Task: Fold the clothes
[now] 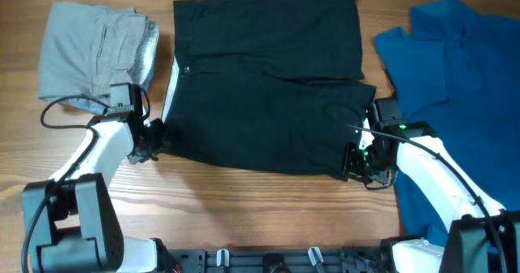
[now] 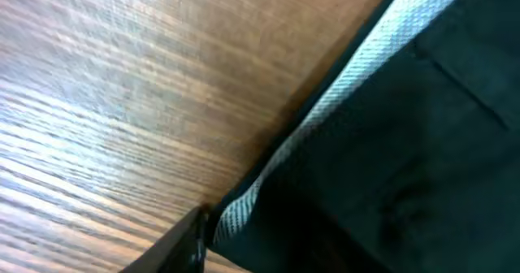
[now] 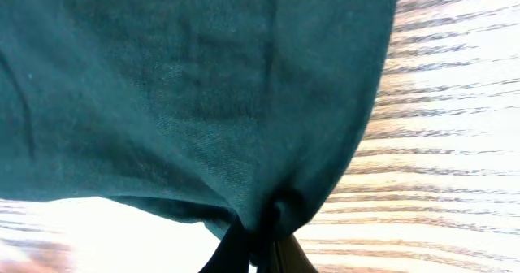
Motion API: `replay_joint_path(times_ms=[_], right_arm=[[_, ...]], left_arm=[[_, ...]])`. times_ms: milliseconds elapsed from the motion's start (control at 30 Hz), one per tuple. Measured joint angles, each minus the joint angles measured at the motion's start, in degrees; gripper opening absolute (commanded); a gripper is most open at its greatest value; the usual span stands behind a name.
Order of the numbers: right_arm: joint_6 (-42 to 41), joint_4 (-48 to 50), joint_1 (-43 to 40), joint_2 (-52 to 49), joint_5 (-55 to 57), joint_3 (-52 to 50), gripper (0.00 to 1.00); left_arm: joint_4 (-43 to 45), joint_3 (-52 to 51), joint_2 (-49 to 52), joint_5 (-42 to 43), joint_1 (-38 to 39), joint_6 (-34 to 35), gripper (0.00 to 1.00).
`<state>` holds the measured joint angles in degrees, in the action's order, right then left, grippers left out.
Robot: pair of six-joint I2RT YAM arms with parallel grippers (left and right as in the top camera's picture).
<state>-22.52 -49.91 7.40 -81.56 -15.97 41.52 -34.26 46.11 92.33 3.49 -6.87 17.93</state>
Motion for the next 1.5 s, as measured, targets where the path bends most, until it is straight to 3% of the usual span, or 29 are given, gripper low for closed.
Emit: replay_joint_path(times_ms=[100, 233, 300, 467, 633, 833, 1200, 1233, 1267, 1300, 1333, 1400, 1500], right_arm=[[0.02, -0.87, -3.39, 0.52, 0.0, 0.0, 0.04], [1.75, -8.48, -9.55, 5.95, -0.96, 4.7, 0.04], [3.3, -14.29, -10.88, 11.37, -1.77, 12.24, 0.04], [3.78, -24.72, -10.99, 16.57, -1.99, 30.53, 0.04], [3.8, -20.09, -10.97, 16.57, -2.43, 39.28, 0.04], [3.98, -4.5, -10.32, 10.38, -2.21, 39.32, 0.04], [2.82, 35.39, -9.05, -27.1, -14.01, 39.32, 0.05], [2.56, 38.05, -8.87, -28.76, -14.49, 39.32, 0.25], [1.53, 41.83, -8.55, -31.17, -14.73, 39.34, 0.78], [1.27, 44.02, -8.33, -33.03, -14.53, 39.34, 0.93], [0.85, 45.09, -8.35, -34.36, -14.36, 39.34, 0.95], [1.07, 43.54, -8.74, -34.86, -14.21, 39.39, 0.97], [1.33, 32.02, -11.37, -34.03, -14.36, 40.19, 0.98]], left_arm=[[-3.3, 0.28, 0.35, 1.75, 0.02, 0.44, 0.04], [-21.11, 4.85, -2.05, 3.78, 0.07, 1.14, 0.04], [-30.03, 11.15, -9.88, 4.94, 0.07, 1.33, 0.04], [-40.02, 19.56, -29.33, 5.35, 0.11, 2.45, 0.04], [-45.88, 22.01, -38.75, 5.97, 0.11, 3.23, 0.04], [-43.23, 22.01, -31.61, 8.83, 0.35, 4.48, 0.04], [-12.87, 21.24, 2.05, 6.84, 0.79, 5.11, 0.04], [-11.47, 21.18, 3.58, 6.64, 0.76, 5.16, 0.07], [-7.96, 21.14, 5.44, 6.23, 0.79, 5.18, 0.39], [-6.1, 21.14, 6.78, 5.49, 0.74, 5.33, 0.74], [-4.87, 21.05, 7.32, 4.72, 0.7, 5.4, 0.87], [-2.47, 21.05, 7.65, 3.54, 0.39, 5.57, 0.92], [-7.41, 21.53, 7.52, 3.19, 0.04, 4.9, 0.94]])
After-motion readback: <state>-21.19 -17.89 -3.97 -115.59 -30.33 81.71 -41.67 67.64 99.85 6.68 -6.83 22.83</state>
